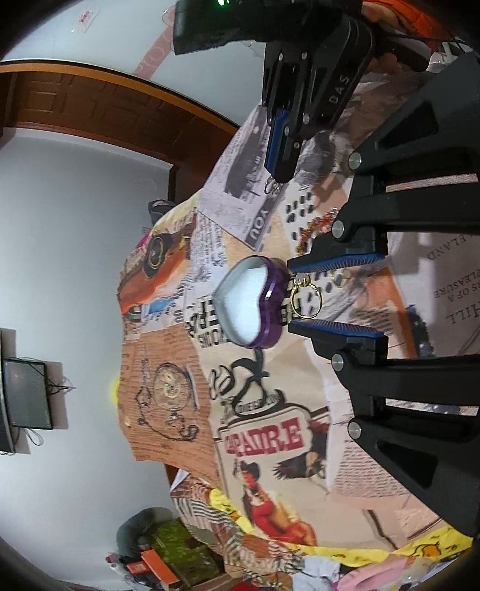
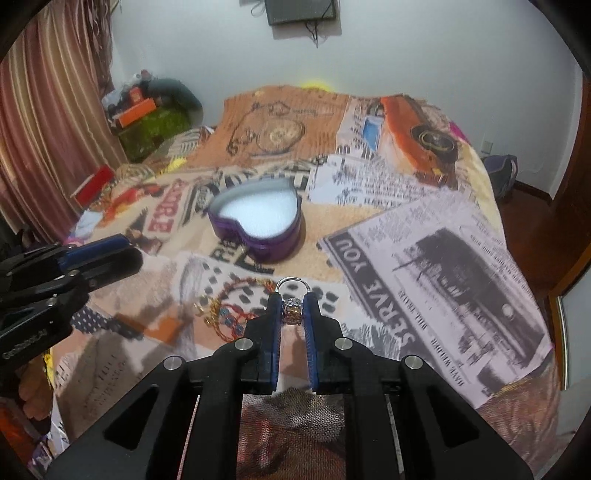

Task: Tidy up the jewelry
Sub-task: 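Carry both rings over the heart tin and open both tools to drop them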

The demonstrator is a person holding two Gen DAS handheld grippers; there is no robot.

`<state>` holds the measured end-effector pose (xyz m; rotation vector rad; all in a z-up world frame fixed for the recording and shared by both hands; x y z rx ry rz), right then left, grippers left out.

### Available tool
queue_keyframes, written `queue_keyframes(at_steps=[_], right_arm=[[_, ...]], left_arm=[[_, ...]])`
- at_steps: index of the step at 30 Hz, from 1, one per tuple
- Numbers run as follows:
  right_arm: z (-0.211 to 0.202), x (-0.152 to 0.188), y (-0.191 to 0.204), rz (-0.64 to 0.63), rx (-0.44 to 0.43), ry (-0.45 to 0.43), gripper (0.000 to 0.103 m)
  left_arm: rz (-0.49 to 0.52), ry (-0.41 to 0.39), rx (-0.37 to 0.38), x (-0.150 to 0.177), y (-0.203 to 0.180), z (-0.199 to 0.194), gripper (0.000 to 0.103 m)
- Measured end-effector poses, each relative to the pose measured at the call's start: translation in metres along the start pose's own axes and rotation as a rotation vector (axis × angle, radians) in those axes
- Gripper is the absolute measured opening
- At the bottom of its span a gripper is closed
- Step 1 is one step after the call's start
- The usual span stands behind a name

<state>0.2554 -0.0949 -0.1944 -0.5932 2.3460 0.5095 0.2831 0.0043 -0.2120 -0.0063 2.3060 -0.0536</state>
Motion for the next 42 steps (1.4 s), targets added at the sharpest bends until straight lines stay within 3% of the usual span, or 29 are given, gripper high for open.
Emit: queue_keyframes(at_steps=[12,19,30,42], right_arm=[[-0.022,-0.049,0.013,-0.022,-0.014,-0.128,0.011],[-0.011,-0.073,0.016,-0.028,-0.034,-0.167,0.011],[0.027,-0.081,0.011,-0.027,-0.055,-0.124,0.011],[0.079,-0.071,-0.004,-0.007,-0.086,0.003,0.011]], left_arm=[[0.019,-0.069,-0.016,-0.039,0.003,0.003,0.025],[0.027,-0.067,-0.029,-0.049,0.009,0.025,0.025],[0.034,-0.01,-0.045,-0.051,0.02,0.074,0.025],[0.061,0.076,-0.011,-0.045,0.019,0.118,0.025]])
Point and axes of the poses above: each gripper's, at about its wrist camera, not at the fingertips, and z roughly the way its jaws point, y to its left, x to its underside, the point moved 8 cm from there along z, roughly the way its jaws point, and after that the axes turned 5 degrees about -x, right-handed, at the moved point
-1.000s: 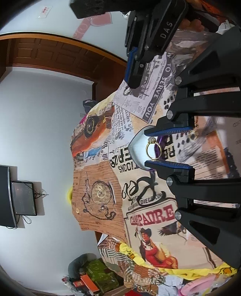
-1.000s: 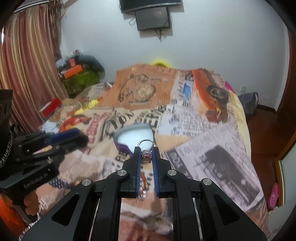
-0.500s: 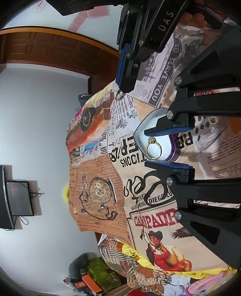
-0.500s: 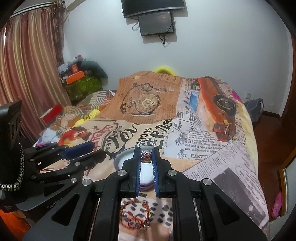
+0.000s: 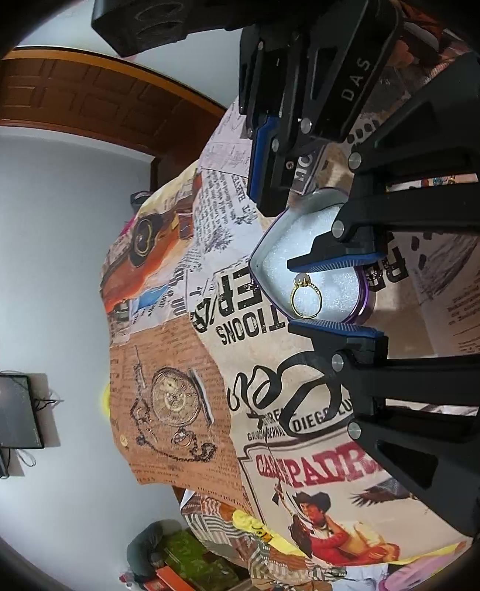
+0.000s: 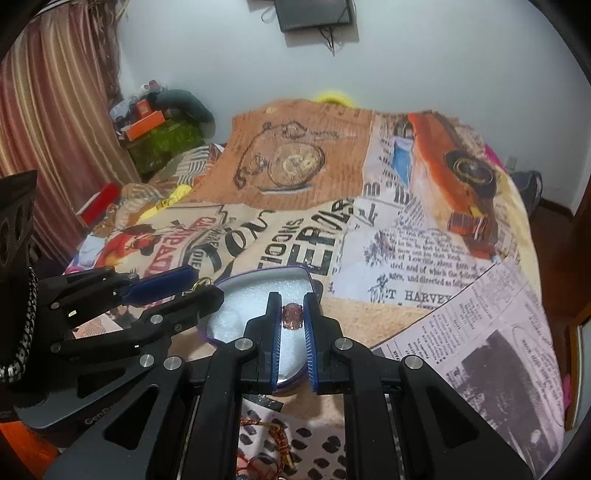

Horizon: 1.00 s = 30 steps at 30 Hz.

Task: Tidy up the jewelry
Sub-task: 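Carry both rings over the heart tin and open both tools to drop them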

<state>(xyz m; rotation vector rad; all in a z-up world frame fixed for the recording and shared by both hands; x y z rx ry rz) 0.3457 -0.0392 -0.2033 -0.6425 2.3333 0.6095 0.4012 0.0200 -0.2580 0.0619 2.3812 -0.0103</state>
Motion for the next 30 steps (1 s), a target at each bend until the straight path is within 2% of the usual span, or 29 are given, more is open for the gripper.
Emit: queue_keyframes(at_steps=[6,14,15,17,18,24,27,29,30], right_arm=[[0.0,-0.001,-0.001,-0.014,-0.03,0.016,0.011],[-0.006,0.002,0.0,-0.023,-0.027,0.018,0.011],[-0.007,0.003,0.0,-0.026,-0.022,0.021,0.011],[-0.008,0.005,0.003,-0.041,-0.015,0.029,0.011],[-0.008,0.006,0.003,-0.048,-0.01,0.031,0.011],[-0.019,0.009,0.012,-0.082,0.027,0.02,0.013],[-0.026,0.008,0.014,-0.082,0.041,0.006,0.025],[-0.034,0.006,0.018,-0.084,0.05,-0.014,0.038],[-0.039,0.006,0.019,-0.086,0.057,-0.028,0.04]], left_arm=[[-0.013,0.034,0.026,0.002,0.0,0.012,0.025],[-0.002,0.039,0.002,0.002,-0.001,0.012,0.026],[-0.01,0.042,0.004,0.002,0.0,0.011,0.027],[-0.023,0.048,0.008,0.002,0.002,0.009,0.037],[-0.027,0.046,0.006,0.002,0.003,0.008,0.04],[-0.056,0.029,0.001,0.003,0.013,-0.013,0.041],[-0.061,0.019,-0.012,0.004,0.019,-0.028,0.041],[-0.062,0.015,-0.018,0.007,0.022,-0.037,0.042],[-0.063,0.013,-0.02,0.008,0.023,-0.042,0.043]])
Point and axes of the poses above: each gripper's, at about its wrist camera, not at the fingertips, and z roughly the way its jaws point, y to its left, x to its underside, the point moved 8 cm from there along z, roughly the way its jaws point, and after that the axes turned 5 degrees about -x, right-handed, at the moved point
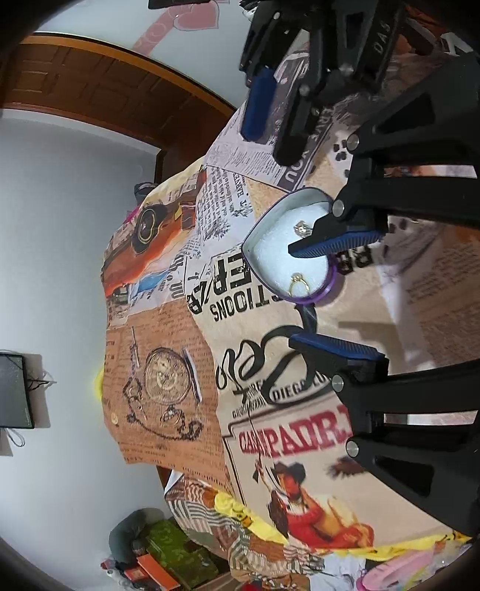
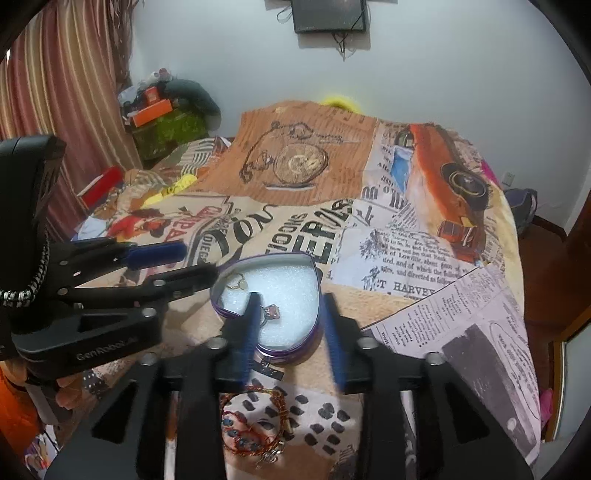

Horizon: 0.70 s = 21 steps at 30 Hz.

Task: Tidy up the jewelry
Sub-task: 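Withdraw both open tools from the tin back to the jewelry pile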

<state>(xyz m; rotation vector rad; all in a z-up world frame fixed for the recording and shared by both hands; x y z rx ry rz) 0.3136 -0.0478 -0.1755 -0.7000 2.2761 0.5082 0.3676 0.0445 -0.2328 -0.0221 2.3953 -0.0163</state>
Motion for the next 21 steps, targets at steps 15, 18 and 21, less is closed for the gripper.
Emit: queue_keyframes(at_steps=[15,18,21], right_arm=[[-0.046,0.008,0.02,-0.018,0.054,-0.035,0.044],[-0.054,0.014,0.022,-0.018,0.068,-0.033,0.044],[-0.06,0.022,0.022,-0.013,0.083,-0.024,0.044]], left_arm=[[0.028,-0.013,-0.014,0.026,-0.01,-0.063,0.048],[0.026,-0.007,-0.01,0.033,-0.014,-0.069,0.048],[0.022,0.005,-0.004,0.042,-0.018,-0.072,0.048]])
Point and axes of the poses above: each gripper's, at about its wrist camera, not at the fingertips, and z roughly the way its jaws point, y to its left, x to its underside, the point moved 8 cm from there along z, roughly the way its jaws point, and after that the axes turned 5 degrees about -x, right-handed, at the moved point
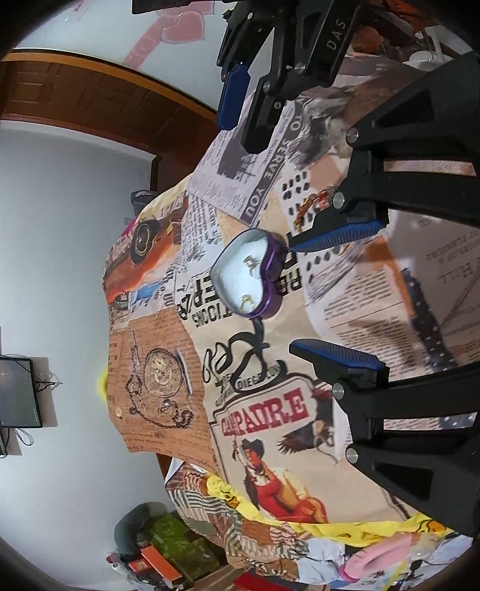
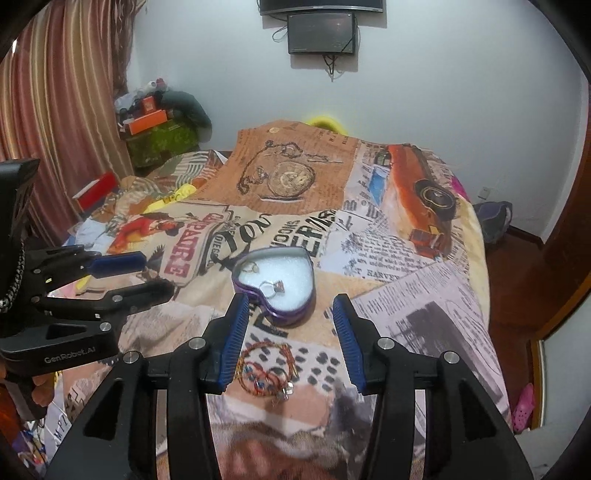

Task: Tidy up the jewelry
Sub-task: 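Withdraw both open tools from the tin back to the jewelry pile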

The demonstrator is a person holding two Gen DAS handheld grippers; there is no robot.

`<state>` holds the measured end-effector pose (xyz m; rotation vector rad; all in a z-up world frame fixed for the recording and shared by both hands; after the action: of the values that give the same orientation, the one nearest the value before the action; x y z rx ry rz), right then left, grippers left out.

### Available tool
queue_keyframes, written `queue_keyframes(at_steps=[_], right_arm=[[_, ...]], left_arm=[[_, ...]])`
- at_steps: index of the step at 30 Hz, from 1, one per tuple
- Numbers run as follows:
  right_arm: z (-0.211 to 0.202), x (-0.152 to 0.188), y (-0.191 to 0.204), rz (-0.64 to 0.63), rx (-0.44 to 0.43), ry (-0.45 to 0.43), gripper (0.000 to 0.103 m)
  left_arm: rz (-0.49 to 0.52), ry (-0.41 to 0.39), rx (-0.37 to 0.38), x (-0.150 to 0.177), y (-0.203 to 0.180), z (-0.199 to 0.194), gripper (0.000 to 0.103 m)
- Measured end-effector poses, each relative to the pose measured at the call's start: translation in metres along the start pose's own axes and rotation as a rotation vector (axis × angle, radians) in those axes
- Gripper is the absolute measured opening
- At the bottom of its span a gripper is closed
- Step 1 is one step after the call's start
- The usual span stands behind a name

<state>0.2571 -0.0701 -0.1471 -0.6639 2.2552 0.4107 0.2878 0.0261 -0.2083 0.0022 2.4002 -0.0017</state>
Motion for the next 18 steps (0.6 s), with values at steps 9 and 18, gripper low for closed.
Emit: queue_keyframes(at_steps=[9,18], right_arm=[[-0.006,0.032,-0.004,0.023,0.032,0.066,0.044],[-0.006,0.06,-0.01,0.037,0.069,0.133,0.044]], left_arm=[[0.002,0.071,0.014,0.025,-0.015,0.008,0.048],[0.026,0.131,0.03,0.049,-0.025,0.025,0.048]])
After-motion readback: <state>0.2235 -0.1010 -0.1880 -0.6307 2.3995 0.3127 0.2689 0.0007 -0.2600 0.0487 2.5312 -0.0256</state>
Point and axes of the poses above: each gripper's, at about its wrist camera, not at the fingertips, and z roughly the way its jaws point, y to its left, x to its underside, the point moved 8 cm from there along z, roughly the way its jaws point, and after that the axes turned 5 degrees about -x, right-handed, at the moved point
